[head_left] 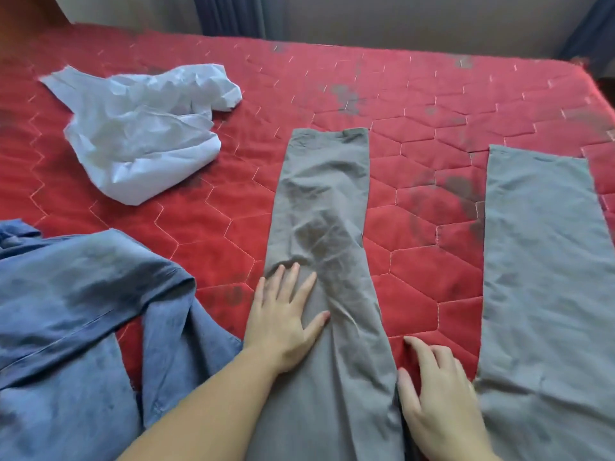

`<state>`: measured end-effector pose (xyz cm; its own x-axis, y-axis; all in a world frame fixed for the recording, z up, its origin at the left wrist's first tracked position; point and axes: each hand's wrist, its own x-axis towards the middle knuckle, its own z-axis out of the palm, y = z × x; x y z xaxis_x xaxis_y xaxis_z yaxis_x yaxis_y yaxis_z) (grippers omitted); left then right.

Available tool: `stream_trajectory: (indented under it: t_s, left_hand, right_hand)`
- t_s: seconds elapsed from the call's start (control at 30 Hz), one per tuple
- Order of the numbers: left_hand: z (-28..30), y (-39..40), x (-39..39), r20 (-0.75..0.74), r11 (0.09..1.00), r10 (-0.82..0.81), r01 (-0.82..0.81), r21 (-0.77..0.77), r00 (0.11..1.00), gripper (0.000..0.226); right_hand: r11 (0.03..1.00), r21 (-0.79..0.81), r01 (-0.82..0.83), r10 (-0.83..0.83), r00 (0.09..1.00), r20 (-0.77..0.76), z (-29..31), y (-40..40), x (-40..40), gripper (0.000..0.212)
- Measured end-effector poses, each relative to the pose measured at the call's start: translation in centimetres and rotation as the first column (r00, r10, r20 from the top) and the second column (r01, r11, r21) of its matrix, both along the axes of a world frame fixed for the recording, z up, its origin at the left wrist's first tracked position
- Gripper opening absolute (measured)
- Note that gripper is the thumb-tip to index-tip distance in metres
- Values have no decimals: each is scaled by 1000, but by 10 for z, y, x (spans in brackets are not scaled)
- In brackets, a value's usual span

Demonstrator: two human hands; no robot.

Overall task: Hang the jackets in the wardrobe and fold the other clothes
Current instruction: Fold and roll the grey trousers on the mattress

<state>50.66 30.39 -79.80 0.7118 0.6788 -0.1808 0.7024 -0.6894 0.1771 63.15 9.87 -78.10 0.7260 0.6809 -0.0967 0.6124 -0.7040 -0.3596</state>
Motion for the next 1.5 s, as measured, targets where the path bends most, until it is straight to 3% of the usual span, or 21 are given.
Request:
stream_trajectory:
  t_s: [0.17,0.33,0.43,0.53,0.6,0.8,0.9,0.97,1.03,1.07,1.17,1.23,1.3,1.33,1.37,1.43,1.47,1.5]
  left_hand:
    - [-10,21,11,98,999,31,-35,35,995,71]
    - [-19,20,7,218,994,-33,8,113,975,73]
    - [-26,24,9,276,984,-59,9,179,959,77]
    - [-32,27,13,292,981,-54,-4,193,955,81]
    - [-36,27,12,293,980,-51,-9,200,955,81]
    - [-30,26,11,320,982,-41,-20,186,947,80]
    - [-24,26,9,301,986,-36,-14,165,953,75]
    - [-21,26,8,264,994,-20,-9,111,964,71]
    - [-17,26,7,213,999,4,-13,44,977,69]
    - [-14,27,6,193,1000,20,-24,15,981,70]
    - [5,19,5,142,981,142,-121,-148,980,70]
    - [21,3,-1,174,945,271,-227,-236,947,49]
    - [29,-18,-18,231,886,399,-308,-346,887,25]
    - [34,-30,-28,285,824,499,-347,-448,818,24]
    - [40,-41,-37,349,729,628,-370,-575,695,27]
    - [60,-61,-49,316,443,869,-313,-840,381,34]
    - [71,-69,-54,201,283,932,-258,-924,302,42]
    - [80,-76,-59,73,133,956,-199,-971,283,51]
  right_hand:
    - [991,126,44,-31,994,-108,-4,97,47,39]
    - [940,259,221,-135,939,-315,6,223,102,37]
    - [866,242,437,-283,828,-483,13,289,143,52]
    - [750,203,630,-362,647,-671,17,328,178,37]
    - [755,162,636,-347,596,-724,22,341,196,32]
    - [769,218,601,-315,653,-689,54,354,230,27]
    - [718,299,628,-298,666,-684,70,347,227,40]
    - [747,425,511,-215,791,-573,87,329,204,19]
    - [785,569,243,-16,927,-374,110,294,158,14]
    - [785,614,82,121,952,-282,120,268,134,12]
    - [733,577,-359,459,888,-30,121,170,89,13]
    - [724,481,-494,547,836,35,102,107,69,13]
    - [718,386,-580,592,800,101,81,56,42,20]
    - [717,336,-610,610,783,120,71,33,26,19]
    - [711,265,-651,633,757,163,63,11,11,17]
    - [679,91,-729,694,677,246,48,-22,-19,25]
    - [634,46,-772,747,627,222,42,-35,-29,26]
    - [585,26,-811,794,579,182,39,-44,-36,23]
